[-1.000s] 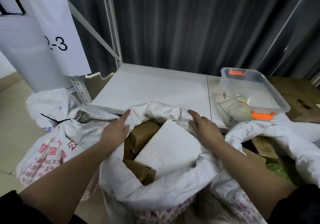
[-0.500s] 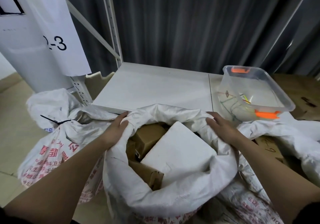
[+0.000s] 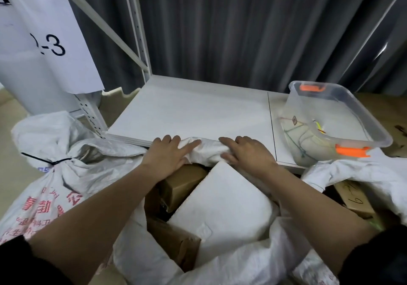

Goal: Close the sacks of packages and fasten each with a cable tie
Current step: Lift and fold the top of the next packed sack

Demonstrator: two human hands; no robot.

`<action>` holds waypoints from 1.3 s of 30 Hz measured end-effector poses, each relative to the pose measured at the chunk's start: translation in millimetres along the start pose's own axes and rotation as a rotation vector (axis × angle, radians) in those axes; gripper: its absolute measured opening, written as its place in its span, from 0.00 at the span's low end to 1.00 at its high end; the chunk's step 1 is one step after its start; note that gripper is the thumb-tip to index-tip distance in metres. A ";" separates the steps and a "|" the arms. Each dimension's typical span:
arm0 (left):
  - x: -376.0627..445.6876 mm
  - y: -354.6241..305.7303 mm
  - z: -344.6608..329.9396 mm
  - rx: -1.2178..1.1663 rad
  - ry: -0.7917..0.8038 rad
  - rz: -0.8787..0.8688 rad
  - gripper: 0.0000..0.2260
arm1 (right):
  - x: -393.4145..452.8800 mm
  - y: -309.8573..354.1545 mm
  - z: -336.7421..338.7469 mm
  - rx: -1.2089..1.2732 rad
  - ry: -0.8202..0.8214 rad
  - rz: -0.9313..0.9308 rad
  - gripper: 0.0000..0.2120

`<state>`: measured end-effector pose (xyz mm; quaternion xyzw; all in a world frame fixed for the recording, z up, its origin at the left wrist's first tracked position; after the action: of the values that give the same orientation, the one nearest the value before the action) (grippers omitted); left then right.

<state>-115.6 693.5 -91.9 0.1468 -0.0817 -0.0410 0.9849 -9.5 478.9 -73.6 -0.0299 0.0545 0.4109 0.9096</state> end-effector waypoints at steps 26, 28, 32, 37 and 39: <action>-55.9 37.8 6.3 -0.784 0.305 0.348 0.25 | -45.2 -58.7 -2.5 0.583 0.202 0.010 0.24; -59.4 30.1 1.9 -0.927 0.277 0.374 0.21 | -46.9 -56.0 -6.5 0.688 0.097 0.051 0.18; -57.8 30.0 5.5 -1.365 0.114 0.430 0.11 | -42.0 -57.2 -14.8 1.131 -0.035 0.026 0.09; -61.4 35.3 1.9 -1.705 0.266 0.558 0.11 | -46.6 -60.3 -9.8 1.472 0.172 -0.037 0.10; -60.7 33.0 6.1 -1.596 0.238 0.589 0.11 | -49.8 -58.7 -5.5 1.464 0.194 -0.054 0.10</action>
<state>-174.4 729.6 -85.4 -0.6140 0.0406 0.1870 0.7657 1.4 402.5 -72.3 0.5471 0.3941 0.2423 0.6976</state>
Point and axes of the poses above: each hand's wrist, its own x-axis towards the middle knuckle, its own z-axis out of the back of the hand, y = z × x, the point moved 2 cm from there along x, towards the middle knuckle, and after that the axes turned 9 degrees about y, right-handed, at the moved point
